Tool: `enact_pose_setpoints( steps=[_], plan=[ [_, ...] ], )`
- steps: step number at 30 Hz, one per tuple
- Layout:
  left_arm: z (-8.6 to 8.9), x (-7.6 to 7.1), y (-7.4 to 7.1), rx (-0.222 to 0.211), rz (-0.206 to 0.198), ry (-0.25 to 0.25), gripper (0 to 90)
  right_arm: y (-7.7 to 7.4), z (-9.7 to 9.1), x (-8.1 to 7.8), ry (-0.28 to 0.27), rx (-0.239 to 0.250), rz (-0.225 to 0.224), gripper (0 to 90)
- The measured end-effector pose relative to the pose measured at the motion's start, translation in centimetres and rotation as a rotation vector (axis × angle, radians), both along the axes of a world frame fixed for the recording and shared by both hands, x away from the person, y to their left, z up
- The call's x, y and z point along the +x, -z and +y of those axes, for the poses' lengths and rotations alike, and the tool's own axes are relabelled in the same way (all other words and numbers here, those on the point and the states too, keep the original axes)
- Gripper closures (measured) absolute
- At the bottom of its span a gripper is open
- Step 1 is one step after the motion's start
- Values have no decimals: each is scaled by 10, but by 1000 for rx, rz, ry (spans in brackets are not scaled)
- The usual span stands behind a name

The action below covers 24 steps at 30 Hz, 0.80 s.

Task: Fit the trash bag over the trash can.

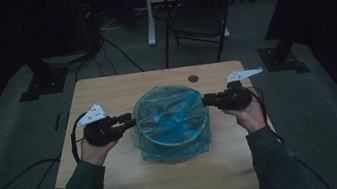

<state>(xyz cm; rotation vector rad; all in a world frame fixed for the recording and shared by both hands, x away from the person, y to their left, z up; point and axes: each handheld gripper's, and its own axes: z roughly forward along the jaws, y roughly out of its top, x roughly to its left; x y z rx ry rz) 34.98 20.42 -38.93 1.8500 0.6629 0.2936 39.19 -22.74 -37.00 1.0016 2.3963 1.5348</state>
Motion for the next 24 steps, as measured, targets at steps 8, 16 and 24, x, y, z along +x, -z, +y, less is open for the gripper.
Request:
enact_pose_setpoints(
  steps=[8,16,24],
  plan=[
    [-8,12,-6,10,10,9,663,-2,3,14,12,15,-7,727],
    [-15,23,-7,16,15,-1,656,-5,10,24,-2,40,-15,691],
    [-22,38,-9,15,21,-22,642,-7,21,36,-22,13,-13,634]
  ],
)
